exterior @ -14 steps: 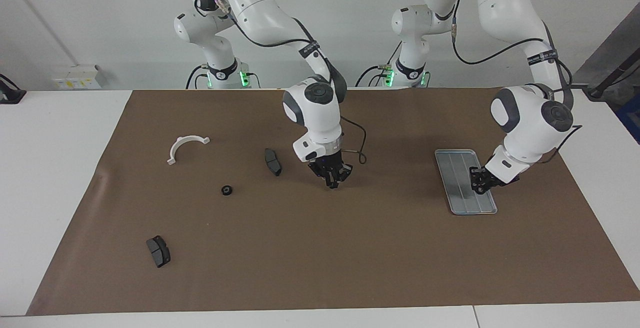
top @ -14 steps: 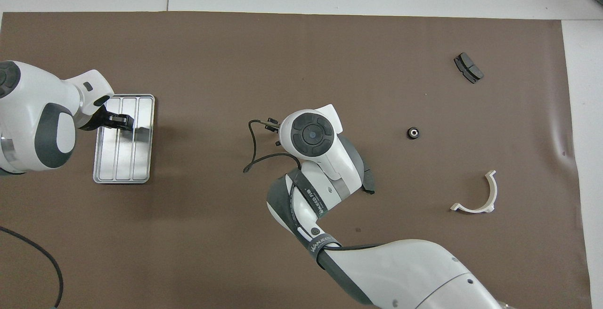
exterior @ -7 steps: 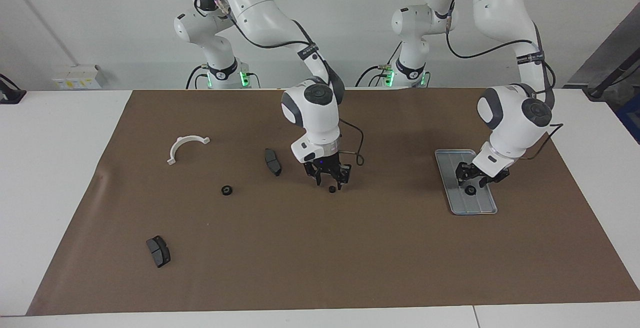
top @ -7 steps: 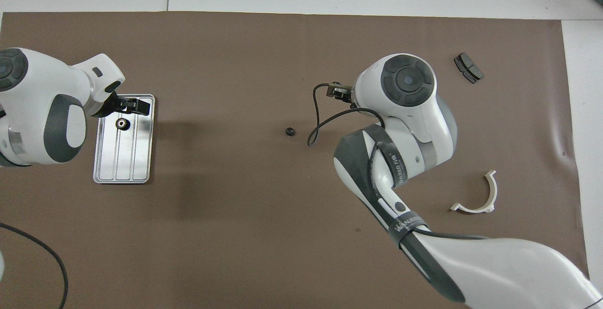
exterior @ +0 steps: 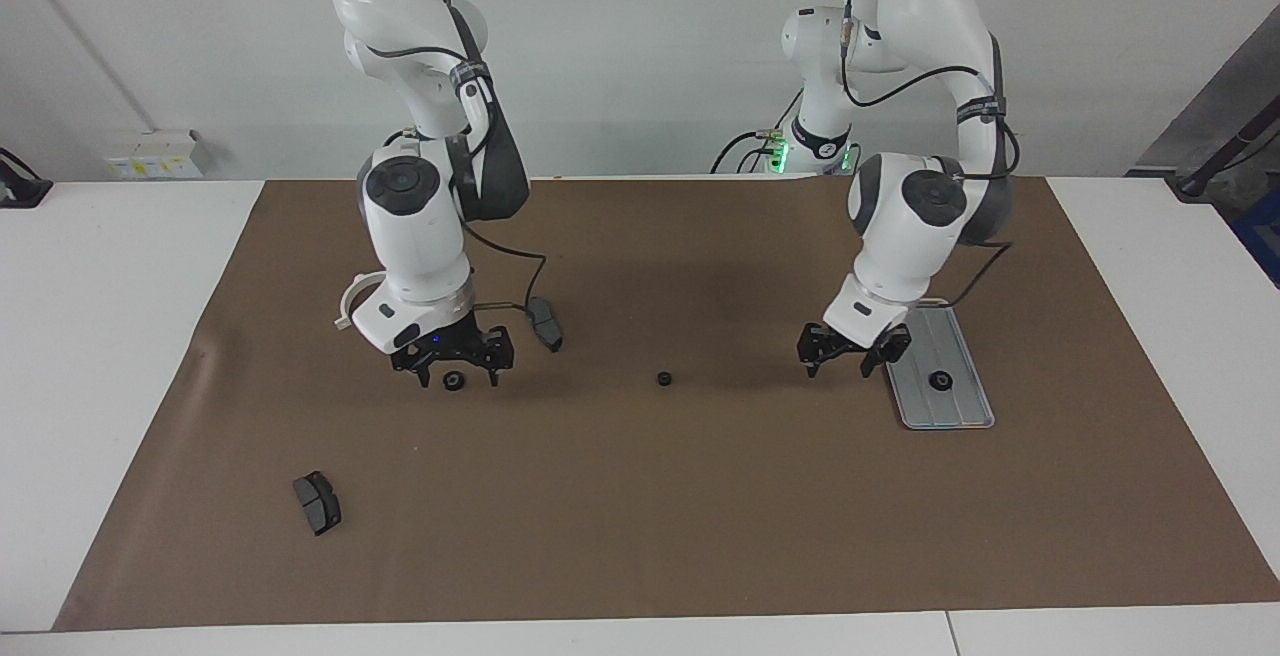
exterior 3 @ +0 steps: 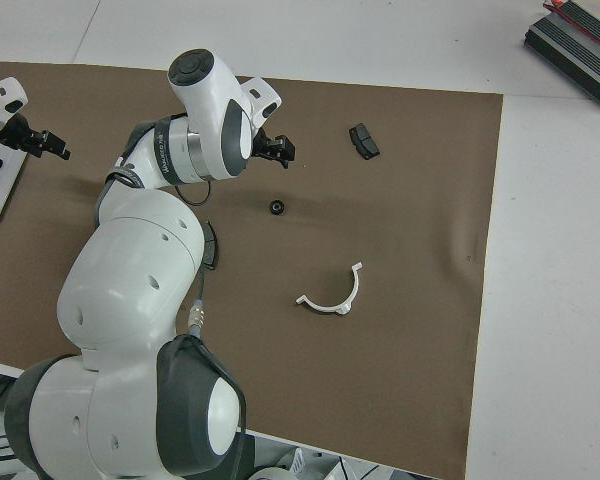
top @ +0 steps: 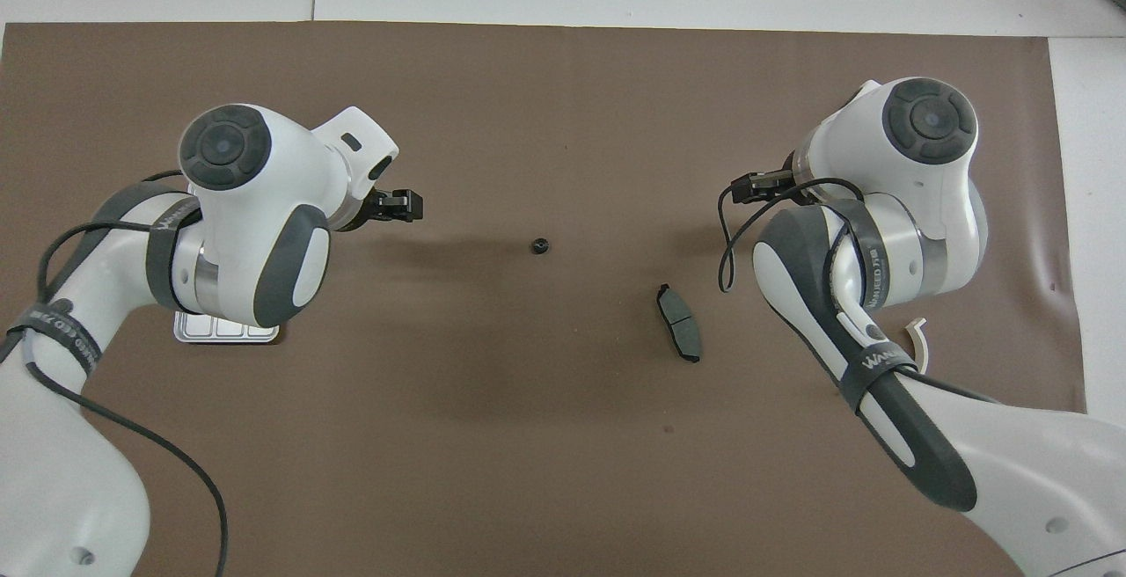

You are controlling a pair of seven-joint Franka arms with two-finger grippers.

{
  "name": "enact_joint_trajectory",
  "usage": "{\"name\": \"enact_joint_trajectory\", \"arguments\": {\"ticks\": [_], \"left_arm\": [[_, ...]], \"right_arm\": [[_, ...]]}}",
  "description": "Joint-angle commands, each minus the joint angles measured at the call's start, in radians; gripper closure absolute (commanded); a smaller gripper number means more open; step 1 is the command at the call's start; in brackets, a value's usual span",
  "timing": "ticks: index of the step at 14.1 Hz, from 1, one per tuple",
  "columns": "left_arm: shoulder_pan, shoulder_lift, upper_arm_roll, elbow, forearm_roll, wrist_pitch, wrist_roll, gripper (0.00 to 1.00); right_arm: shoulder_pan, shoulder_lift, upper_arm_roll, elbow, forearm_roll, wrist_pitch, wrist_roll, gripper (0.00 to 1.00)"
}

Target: Pick bearing gear from pile to tray

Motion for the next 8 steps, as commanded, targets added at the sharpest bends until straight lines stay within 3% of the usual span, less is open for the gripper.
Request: {"name": "enact_joint_trajectory", "arguments": {"ticks": [1,7,8], "left_arm": [[-0.092,0.081,0.021,0.098,0.000,-0.006,-0.136,0.16],[-0.194,0.178,0.021,0.201,-0.003,-0.003,-0.210,0.21],[-0.203,0.179,0.019,0.203,-0.003,0.003,-0.210,0.22]], "right_arm": [[-0.013,-0.041,0.018,-0.123,0.081,0.086,-0.094,0.00],[-0.015,-0.044,0.018,-0.227,0.086,0.172,-0.156,0.00],[-0.021,-0.044,0.018,-0.230,0.086,0.172,-0.168,0.08]]}}
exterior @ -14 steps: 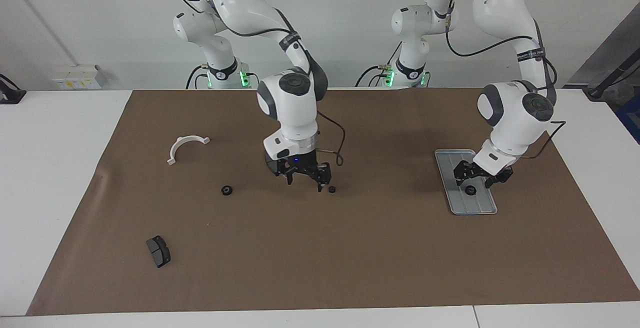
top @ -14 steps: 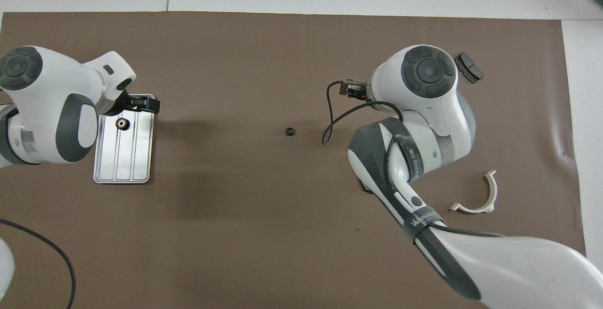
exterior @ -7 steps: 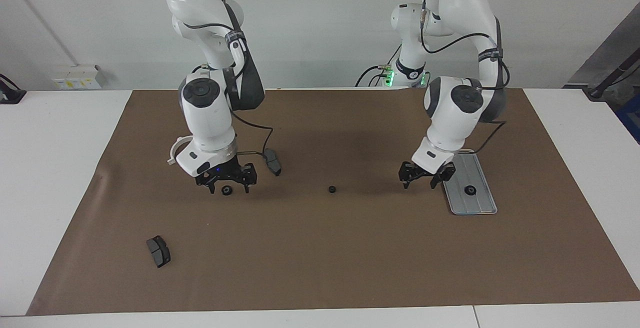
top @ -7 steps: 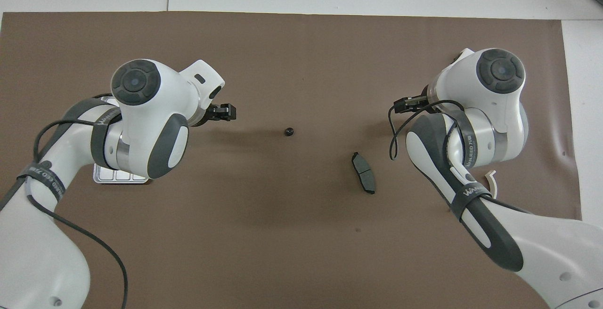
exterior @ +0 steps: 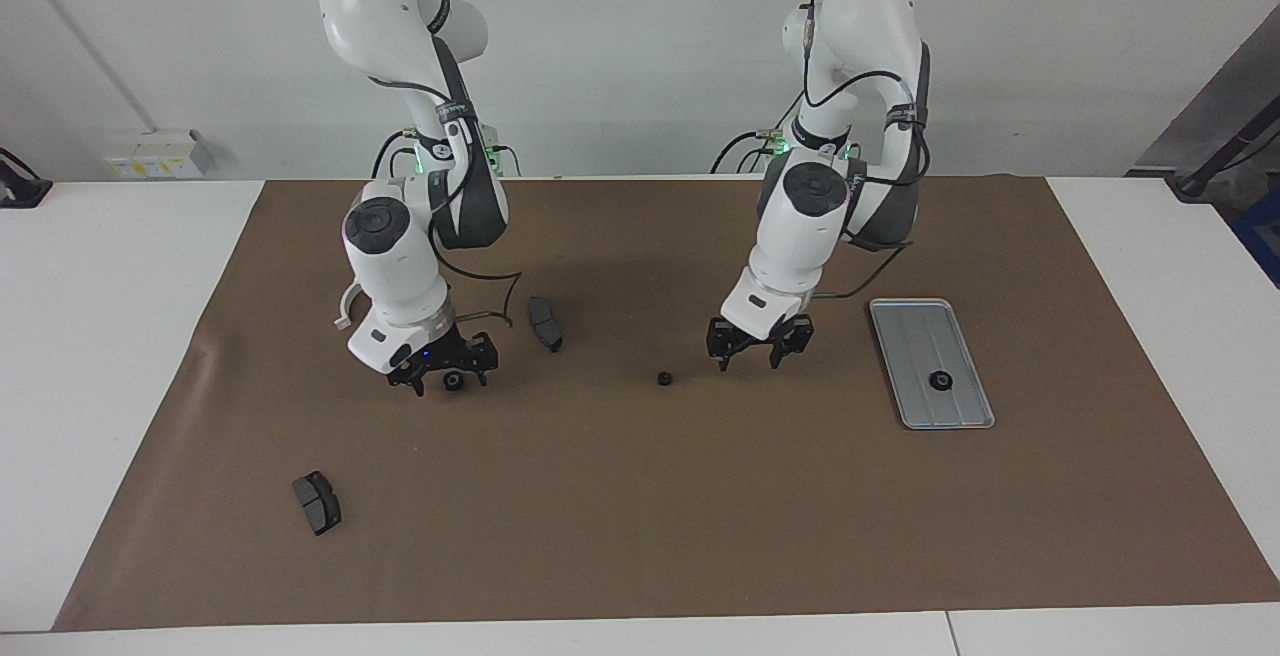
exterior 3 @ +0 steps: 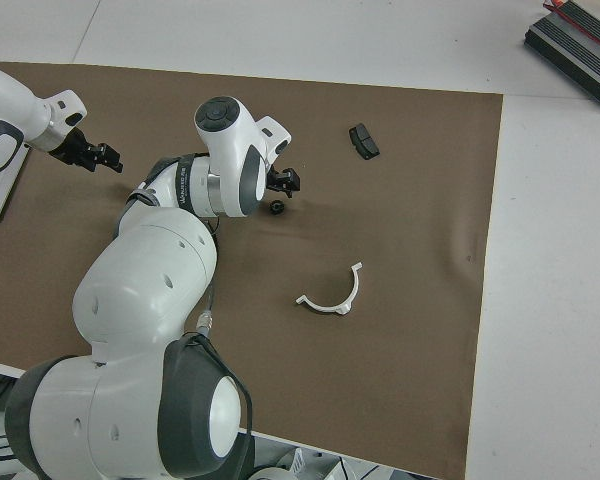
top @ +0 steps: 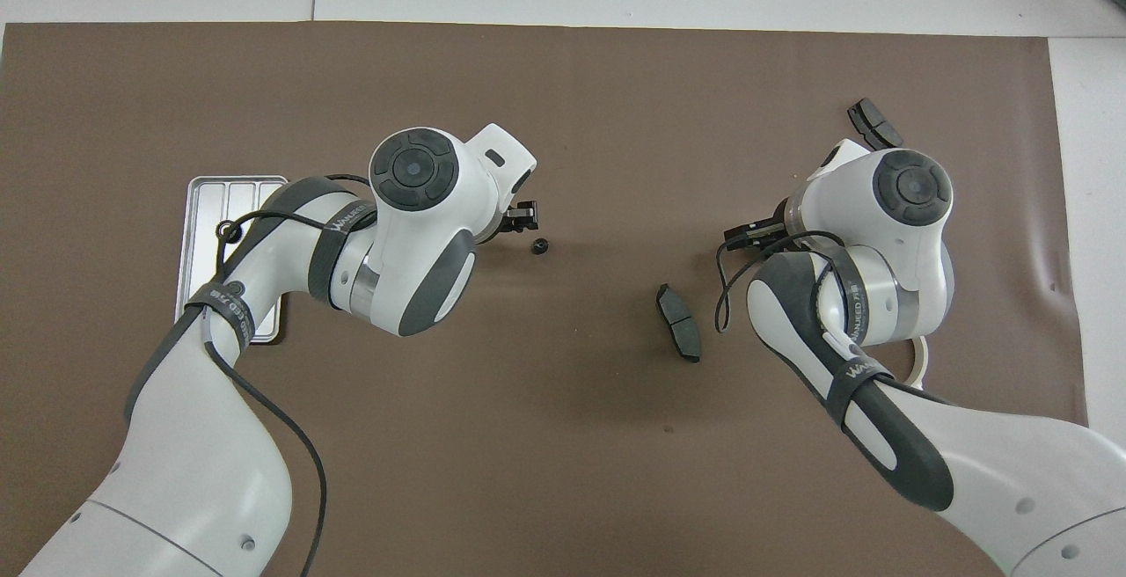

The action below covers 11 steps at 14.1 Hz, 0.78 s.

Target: Pick bearing gear from pile to tray

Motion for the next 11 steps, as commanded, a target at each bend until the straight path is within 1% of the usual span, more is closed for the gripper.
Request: {"name": "enact_joint_trajectory", "arguments": {"ticks": [1,3,6,11], "left_arm": [[-0.038,0.034,0.018,0.041,-0.003,0.010,-0.012,0.23],[-0.047,0.045,0.018,0.042,-0.003,0.019,-0.012,0.24],[-0.051,0.048,0.016,0.041,-0.001,0.060,-0.012,0.25],[-0.061,0.056,0.013,0.028,0.000,0.113,-0.002,0.28]], "right_arm": [[-0.026,-0.037,0.008,-0.060,0.021,0.026,-0.056,0.15],[-0.028,-0.039,0.008,-0.063,0.021,0.023,-0.056,0.24],[-0.028,-0.039,0.008,-0.063,0.021,0.023,-0.056,0.33],[-0.028,-0.046,0.008,-0.083,0.021,0.023,-0.056,0.36]]}}
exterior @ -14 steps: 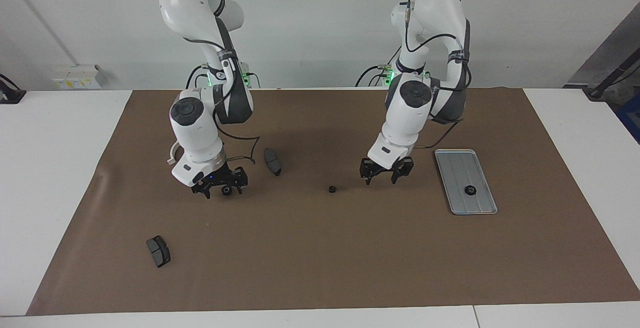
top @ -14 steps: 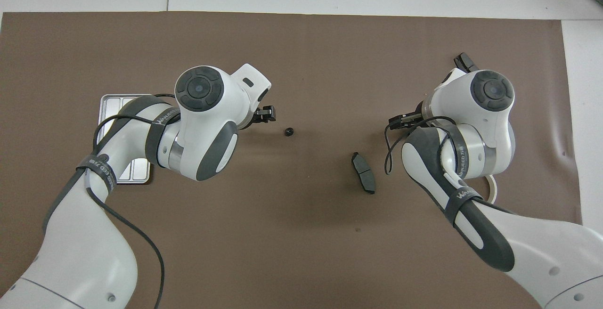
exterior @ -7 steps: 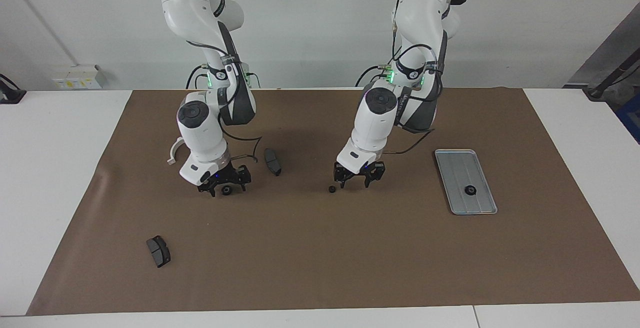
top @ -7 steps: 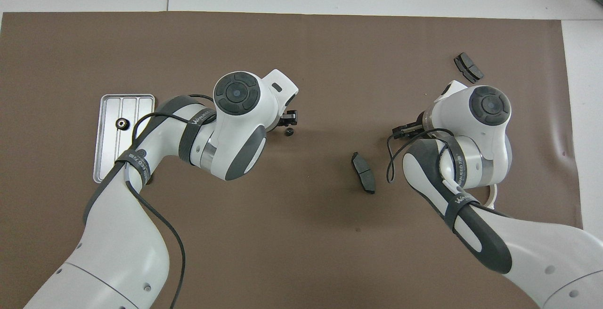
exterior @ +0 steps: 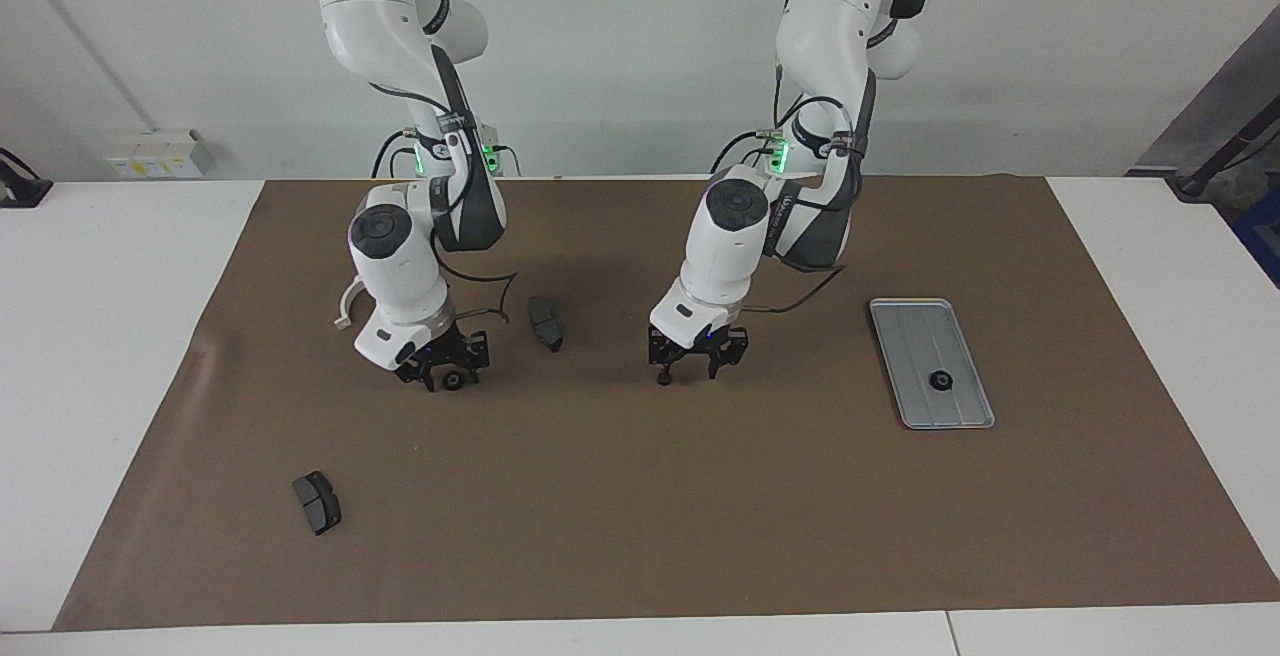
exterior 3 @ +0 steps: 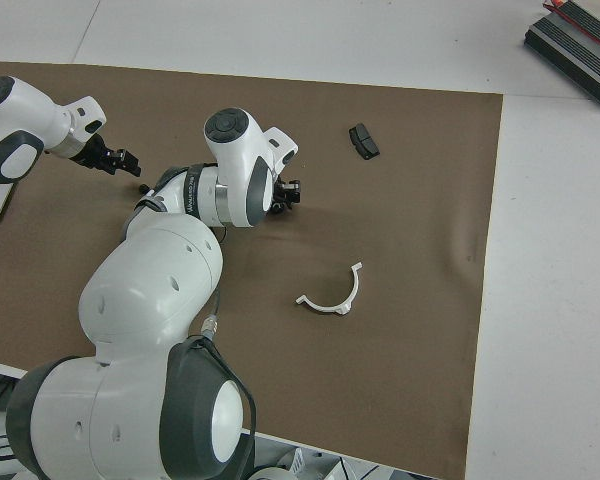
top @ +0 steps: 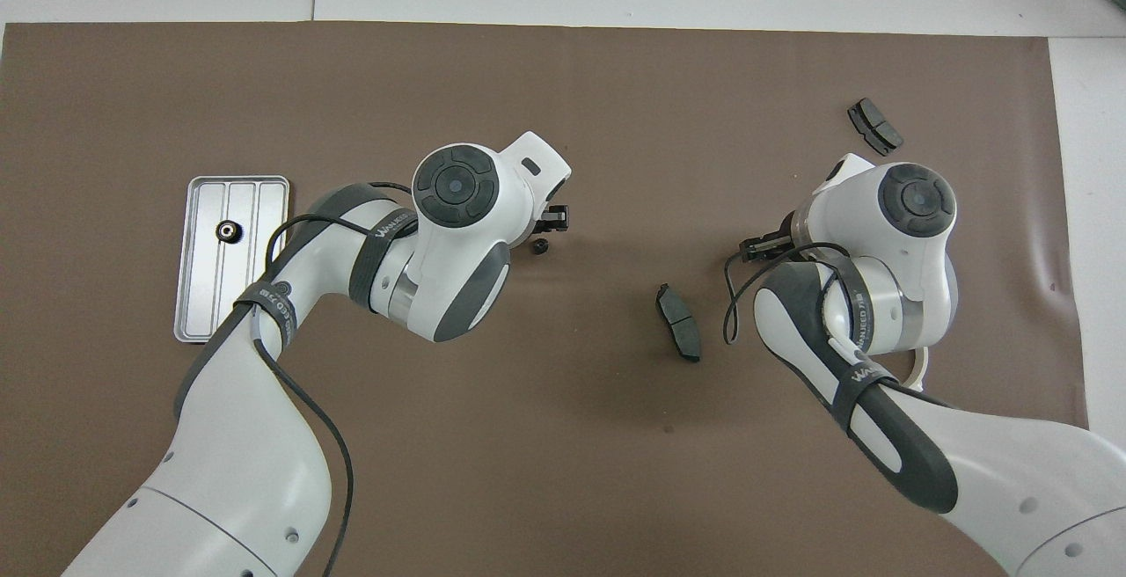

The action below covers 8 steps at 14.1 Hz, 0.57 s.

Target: Pick bearing gear from pile to tray

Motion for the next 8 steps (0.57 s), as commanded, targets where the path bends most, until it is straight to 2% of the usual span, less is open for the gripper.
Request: {"name": "enact_joint_trajectory", "arguments": {"ticks": [1,4,8], "left_arm": [[-0.018,0.019,0.013,0.008,0.000,0.043,0.003,0.28],[-0.029,0.021,0.012,-0.010,0.000,0.066,0.004,0.31],[-0.019,0.021,0.010,-0.036,-0.001,0.107,0.021,0.34]], "right_arm": [[-0.014,-0.038,0.009,-0.045,0.021,0.017,-0.040,0.37],[-0.014,-0.038,0.009,-0.045,0.021,0.017,-0.038,0.43],[-0.013,-0.039,0.009,-0.045,0.021,0.008,-0.037,0.43]]}}
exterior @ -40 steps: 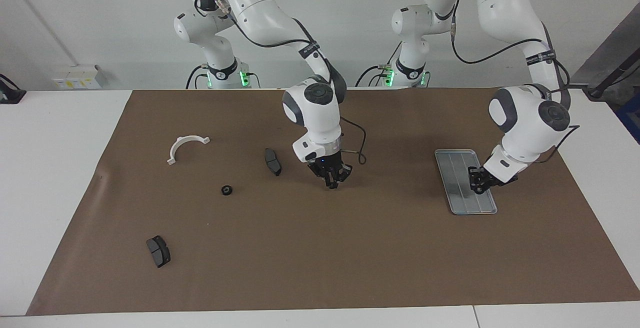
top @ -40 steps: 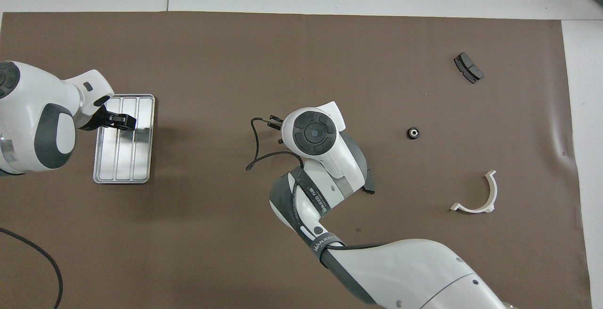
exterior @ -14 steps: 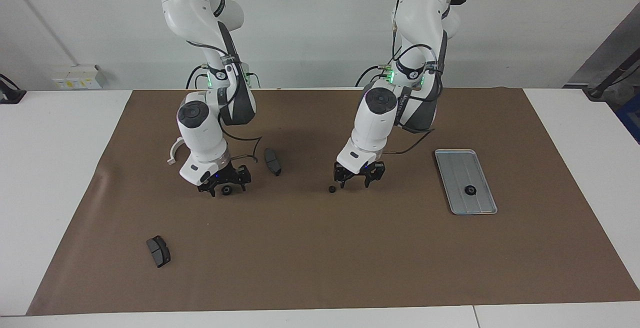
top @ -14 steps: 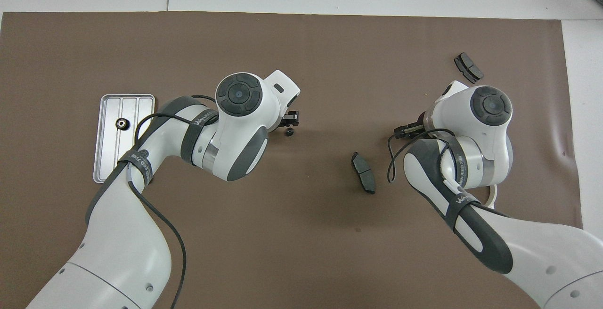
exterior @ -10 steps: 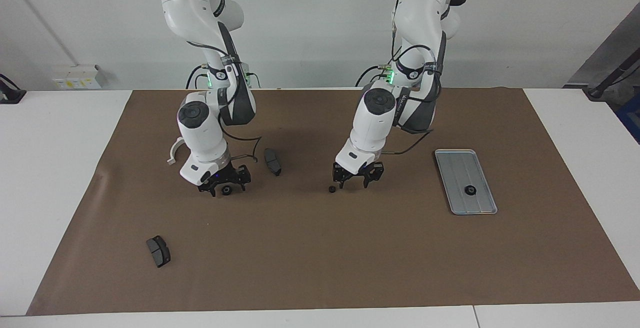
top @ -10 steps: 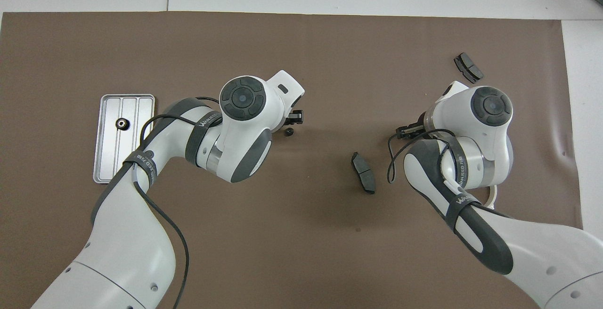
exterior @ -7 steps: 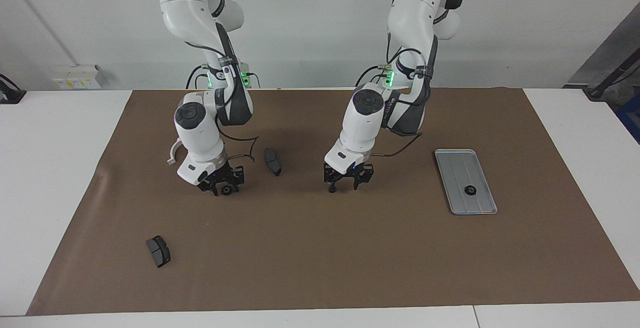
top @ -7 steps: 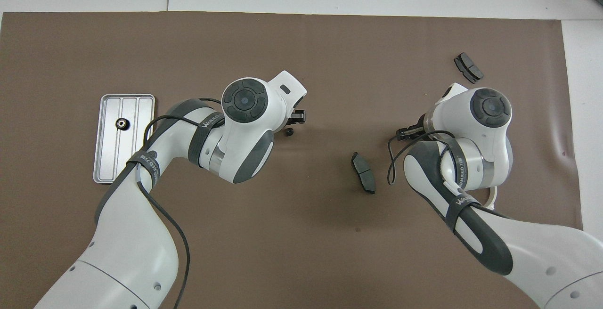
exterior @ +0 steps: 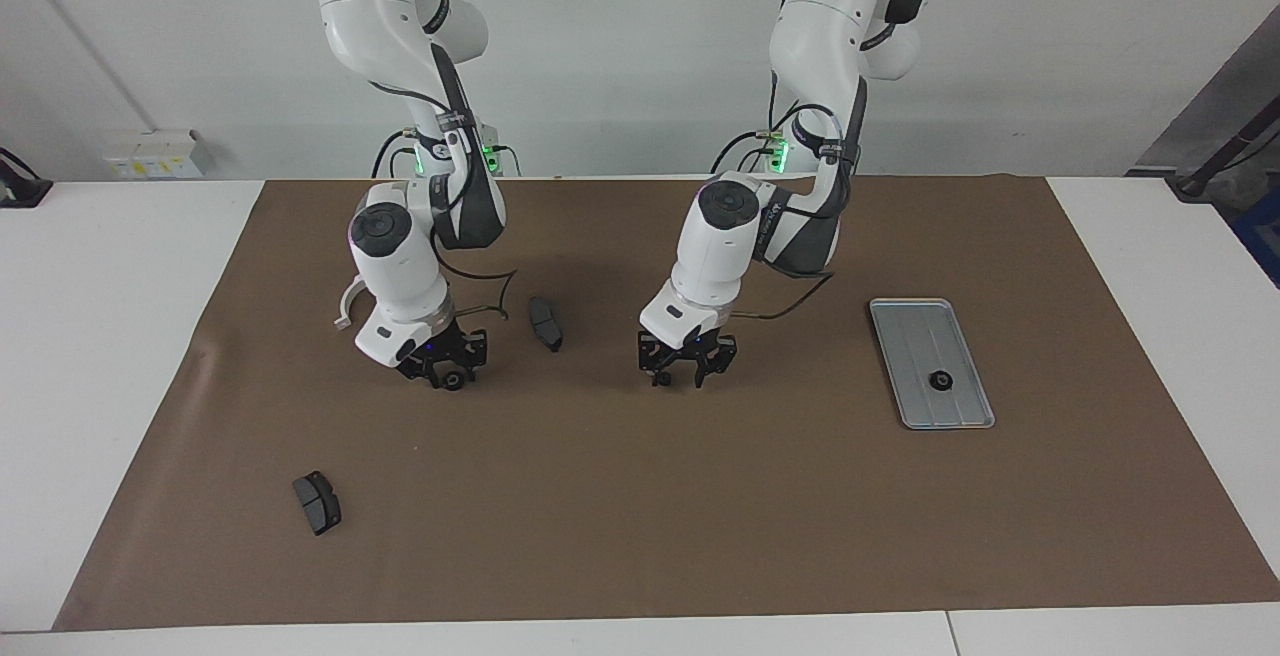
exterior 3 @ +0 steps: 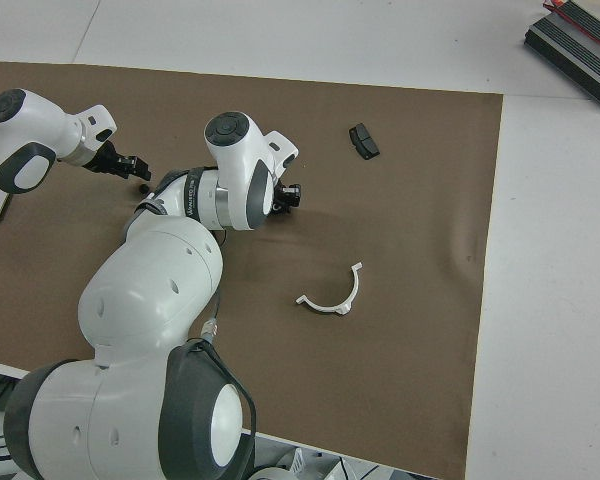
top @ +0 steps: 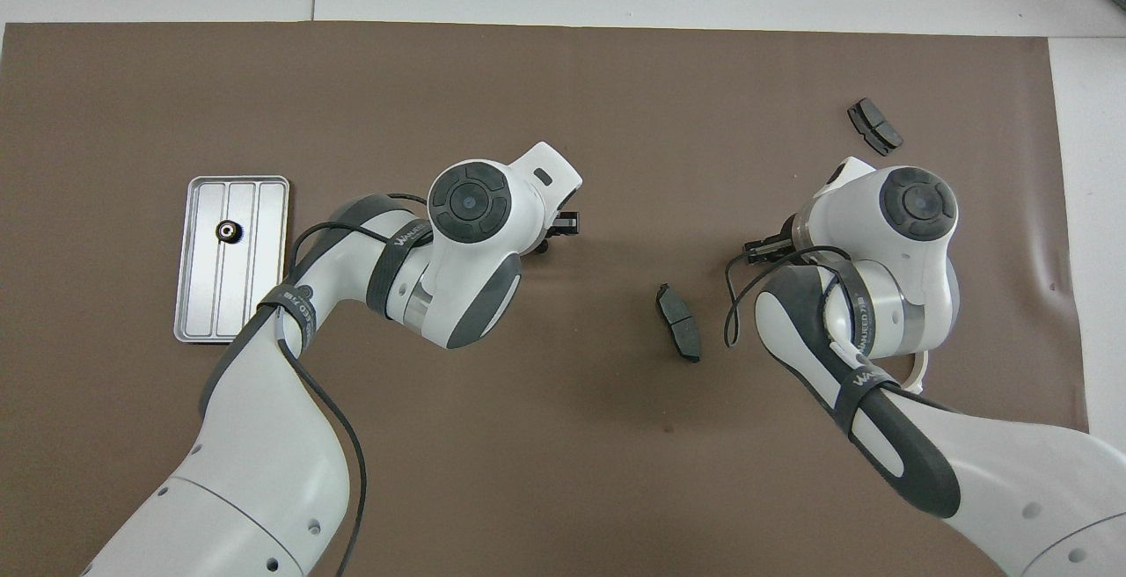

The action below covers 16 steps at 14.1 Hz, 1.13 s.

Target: Pick bearing gear from pile to tray

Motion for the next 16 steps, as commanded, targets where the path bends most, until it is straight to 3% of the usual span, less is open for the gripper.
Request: {"name": "enact_joint_trajectory", "arguments": {"ticks": [1,3,5,7,9,16], "left_arm": [[0.001,-0.002,0.012,-0.015,-0.007,0.033,0.024,0.35],[0.027,0.009,0.009,-0.002,-0.010,0.035,0.027,0.36],[0.049,0.018,0.007,0.011,-0.027,0.035,0.029,0.36],[0.055,0.058,0.007,0.074,-0.050,0.027,0.036,0.36],[0.053,0.093,0.007,0.114,-0.055,0.018,0.035,0.36],[-0.023,0.073,0.012,0.119,-0.052,-0.140,-0.023,0.37]], "right_arm": [[-0.011,-0.030,0.009,-0.034,0.021,0.007,-0.035,0.43],[-0.011,-0.030,0.009,-0.034,0.021,0.007,-0.036,0.45],[-0.011,-0.030,0.009,-0.034,0.021,0.007,-0.032,0.67],[-0.011,-0.030,0.009,-0.034,0.021,0.007,-0.030,1.00],[-0.010,-0.030,0.009,-0.033,0.022,0.007,-0.012,1.00],[0.000,-0.028,0.011,-0.020,0.022,0.003,0.030,1.00]]}}
